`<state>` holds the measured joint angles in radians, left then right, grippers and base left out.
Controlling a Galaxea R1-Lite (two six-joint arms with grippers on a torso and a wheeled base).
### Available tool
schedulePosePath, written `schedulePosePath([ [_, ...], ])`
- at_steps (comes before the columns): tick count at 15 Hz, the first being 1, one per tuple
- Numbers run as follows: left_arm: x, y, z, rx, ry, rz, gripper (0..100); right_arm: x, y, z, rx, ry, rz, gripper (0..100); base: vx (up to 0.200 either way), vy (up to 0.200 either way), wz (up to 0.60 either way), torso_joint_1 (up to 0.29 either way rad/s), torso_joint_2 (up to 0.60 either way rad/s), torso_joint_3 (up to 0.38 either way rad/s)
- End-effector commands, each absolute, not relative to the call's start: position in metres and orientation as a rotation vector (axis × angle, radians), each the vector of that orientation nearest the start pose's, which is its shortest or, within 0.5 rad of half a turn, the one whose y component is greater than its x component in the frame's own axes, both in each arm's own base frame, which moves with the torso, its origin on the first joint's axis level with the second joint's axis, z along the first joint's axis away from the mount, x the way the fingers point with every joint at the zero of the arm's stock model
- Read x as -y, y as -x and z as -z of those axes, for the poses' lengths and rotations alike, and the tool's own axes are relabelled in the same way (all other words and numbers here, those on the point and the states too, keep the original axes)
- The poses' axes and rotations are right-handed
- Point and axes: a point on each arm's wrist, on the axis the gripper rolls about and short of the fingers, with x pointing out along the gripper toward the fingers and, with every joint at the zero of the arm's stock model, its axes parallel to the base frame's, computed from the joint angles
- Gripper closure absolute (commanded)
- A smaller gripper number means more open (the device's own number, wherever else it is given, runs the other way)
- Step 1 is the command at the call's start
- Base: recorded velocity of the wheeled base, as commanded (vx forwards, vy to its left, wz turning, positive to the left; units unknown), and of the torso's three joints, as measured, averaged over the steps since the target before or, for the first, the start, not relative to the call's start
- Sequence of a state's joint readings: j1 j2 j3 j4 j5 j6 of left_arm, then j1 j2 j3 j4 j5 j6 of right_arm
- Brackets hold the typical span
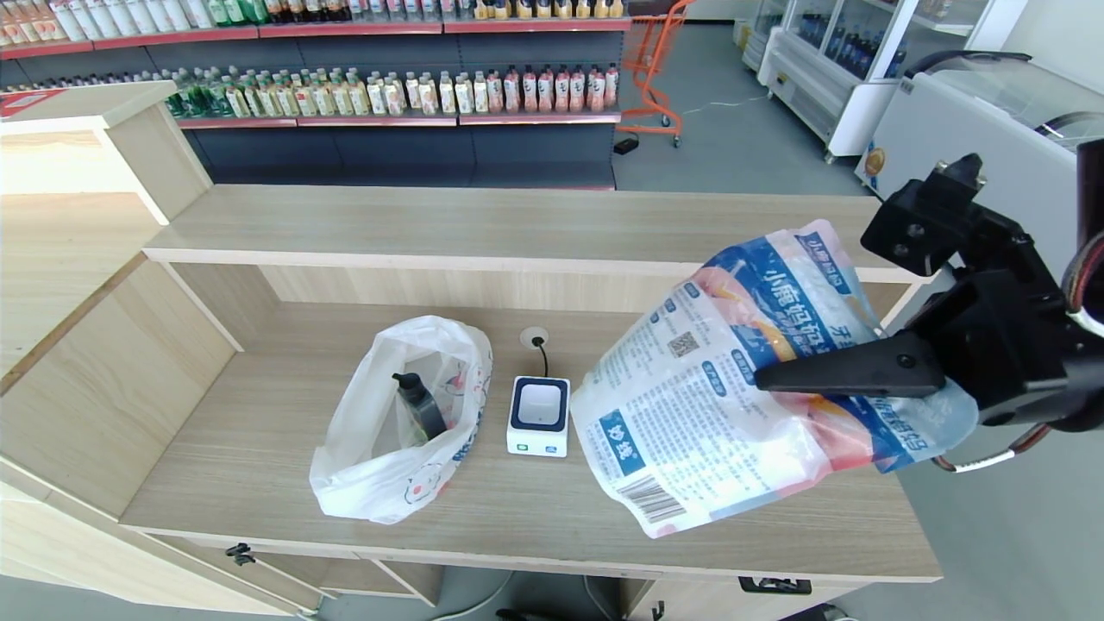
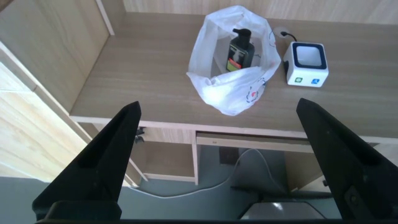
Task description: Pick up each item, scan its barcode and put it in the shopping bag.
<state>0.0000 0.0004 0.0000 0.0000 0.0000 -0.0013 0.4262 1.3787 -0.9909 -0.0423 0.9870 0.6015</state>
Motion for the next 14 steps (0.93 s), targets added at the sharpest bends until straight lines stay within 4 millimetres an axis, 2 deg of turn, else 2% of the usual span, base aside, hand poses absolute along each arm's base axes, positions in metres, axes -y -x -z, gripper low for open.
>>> schedulePosePath([
  [1,0.0000,0.0228,-0.0755,0.000,0.002,0.000,0,-0.1061,-0.1882,-0.2711,-0.752,-0.591,-1.260,100,0.000,0.000,0.00,0.000,0.00,0.000],
  [14,0.0000,0.0228,-0.0755,0.000,0.002,0.000,0,-0.1066,-0.1831,-0.2719,-0.737,-0.574,-1.271,100,0.000,0.000,0.00,0.000,0.00,0.000],
])
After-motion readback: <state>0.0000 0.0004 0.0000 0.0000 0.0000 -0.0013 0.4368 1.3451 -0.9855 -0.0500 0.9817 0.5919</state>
